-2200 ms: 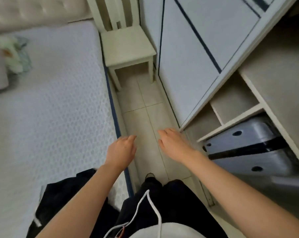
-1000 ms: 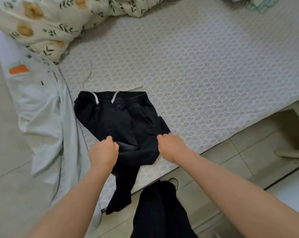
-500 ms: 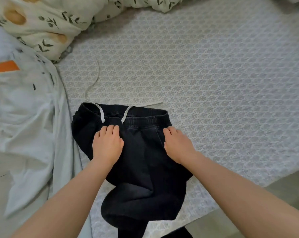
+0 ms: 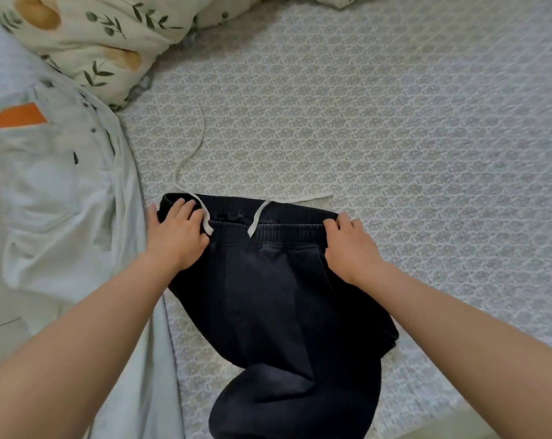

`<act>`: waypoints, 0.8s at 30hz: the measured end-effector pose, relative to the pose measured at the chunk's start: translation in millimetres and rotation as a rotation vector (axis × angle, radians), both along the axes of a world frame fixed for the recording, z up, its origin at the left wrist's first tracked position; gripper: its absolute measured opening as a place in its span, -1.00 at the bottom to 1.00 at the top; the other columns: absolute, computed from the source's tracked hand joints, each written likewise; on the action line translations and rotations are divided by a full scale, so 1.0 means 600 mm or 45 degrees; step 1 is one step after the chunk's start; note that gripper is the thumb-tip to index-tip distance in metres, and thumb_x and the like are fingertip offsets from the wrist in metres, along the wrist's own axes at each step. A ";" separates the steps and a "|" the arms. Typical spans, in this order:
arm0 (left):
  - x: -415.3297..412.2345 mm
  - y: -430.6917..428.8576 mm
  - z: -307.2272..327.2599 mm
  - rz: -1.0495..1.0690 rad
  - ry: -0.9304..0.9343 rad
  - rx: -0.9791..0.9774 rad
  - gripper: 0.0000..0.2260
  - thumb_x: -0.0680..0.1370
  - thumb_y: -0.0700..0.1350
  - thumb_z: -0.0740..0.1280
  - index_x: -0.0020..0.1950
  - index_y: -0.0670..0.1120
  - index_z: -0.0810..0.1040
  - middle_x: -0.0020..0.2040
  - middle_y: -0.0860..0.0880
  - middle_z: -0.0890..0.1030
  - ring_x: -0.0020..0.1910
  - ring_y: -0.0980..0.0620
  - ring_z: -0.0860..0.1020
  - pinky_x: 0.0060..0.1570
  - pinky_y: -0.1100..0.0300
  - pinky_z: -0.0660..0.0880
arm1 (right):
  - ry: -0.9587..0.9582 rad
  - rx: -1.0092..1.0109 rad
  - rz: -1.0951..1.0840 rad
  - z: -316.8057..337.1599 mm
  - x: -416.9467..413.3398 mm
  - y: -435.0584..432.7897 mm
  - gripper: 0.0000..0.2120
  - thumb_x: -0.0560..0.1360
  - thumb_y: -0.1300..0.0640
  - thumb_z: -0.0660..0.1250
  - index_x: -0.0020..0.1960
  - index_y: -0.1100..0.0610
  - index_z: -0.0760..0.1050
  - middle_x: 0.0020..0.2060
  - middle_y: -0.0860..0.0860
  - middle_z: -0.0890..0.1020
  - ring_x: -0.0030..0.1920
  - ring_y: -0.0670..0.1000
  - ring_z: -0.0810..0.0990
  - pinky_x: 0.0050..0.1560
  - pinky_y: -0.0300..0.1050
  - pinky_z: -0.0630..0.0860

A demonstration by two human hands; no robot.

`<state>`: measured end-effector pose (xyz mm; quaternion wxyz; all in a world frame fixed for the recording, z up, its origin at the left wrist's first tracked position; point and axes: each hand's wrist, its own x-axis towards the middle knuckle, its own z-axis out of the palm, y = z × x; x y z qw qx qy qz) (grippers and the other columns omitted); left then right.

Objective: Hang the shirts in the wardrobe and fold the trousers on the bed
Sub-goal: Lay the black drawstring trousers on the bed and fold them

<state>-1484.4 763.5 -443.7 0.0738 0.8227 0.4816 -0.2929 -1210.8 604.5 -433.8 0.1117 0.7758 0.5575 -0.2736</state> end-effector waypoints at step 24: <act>0.090 -0.008 0.273 -0.413 -0.088 0.091 -0.81 0.60 0.12 0.22 -0.10 0.08 0.52 -0.27 0.15 0.53 -0.25 0.11 0.49 -0.10 0.18 0.24 | -0.161 0.107 0.048 0.244 0.148 -0.172 -0.82 0.59 0.25 0.19 0.15 0.05 0.32 0.06 -0.05 0.44 -0.04 0.00 0.40 -0.28 -0.15 0.32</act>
